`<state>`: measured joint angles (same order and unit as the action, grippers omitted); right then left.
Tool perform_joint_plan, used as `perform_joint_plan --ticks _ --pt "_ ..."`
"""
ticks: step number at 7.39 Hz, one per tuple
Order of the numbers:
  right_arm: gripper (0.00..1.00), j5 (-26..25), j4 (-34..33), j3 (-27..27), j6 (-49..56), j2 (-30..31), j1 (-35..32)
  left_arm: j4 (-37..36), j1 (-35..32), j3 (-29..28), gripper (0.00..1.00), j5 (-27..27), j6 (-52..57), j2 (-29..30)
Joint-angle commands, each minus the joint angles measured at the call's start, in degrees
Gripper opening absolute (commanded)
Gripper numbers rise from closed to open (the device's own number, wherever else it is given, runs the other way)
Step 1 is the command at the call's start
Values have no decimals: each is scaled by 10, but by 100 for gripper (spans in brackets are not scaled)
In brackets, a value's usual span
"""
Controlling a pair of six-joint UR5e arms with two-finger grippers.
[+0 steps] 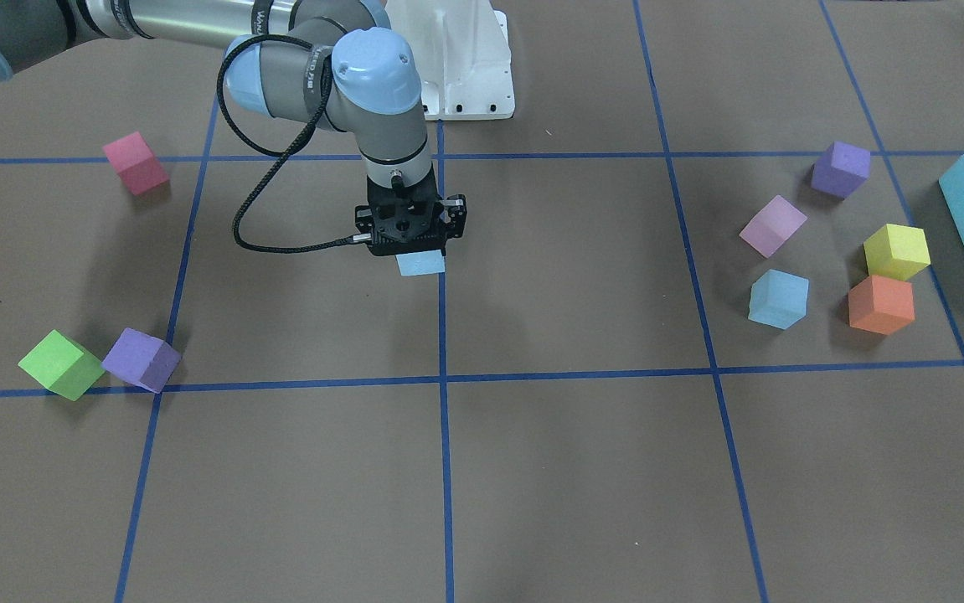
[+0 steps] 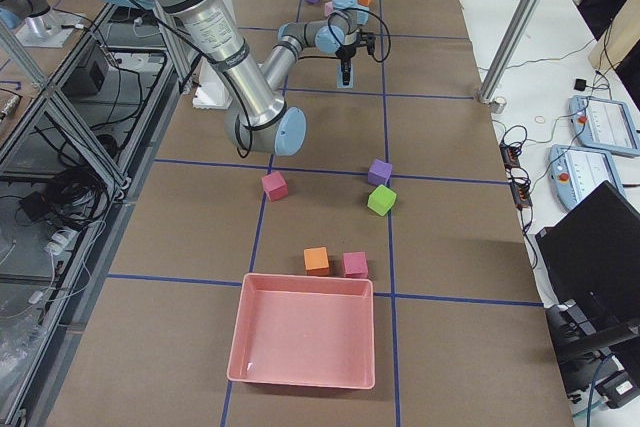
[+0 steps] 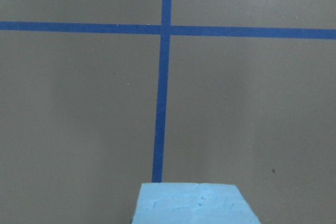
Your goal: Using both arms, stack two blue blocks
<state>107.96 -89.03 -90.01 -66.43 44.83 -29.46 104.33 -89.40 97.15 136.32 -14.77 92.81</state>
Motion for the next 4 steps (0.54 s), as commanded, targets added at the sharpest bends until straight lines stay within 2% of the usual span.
perform_joint_plan --ticks 1,4 --pt "31 -2 34 34 3 -1 10 0 1 -1 98 0 0 0" --pt "31 -13 41 56 1 -13 12 0 1 0 98 0 0 -1"
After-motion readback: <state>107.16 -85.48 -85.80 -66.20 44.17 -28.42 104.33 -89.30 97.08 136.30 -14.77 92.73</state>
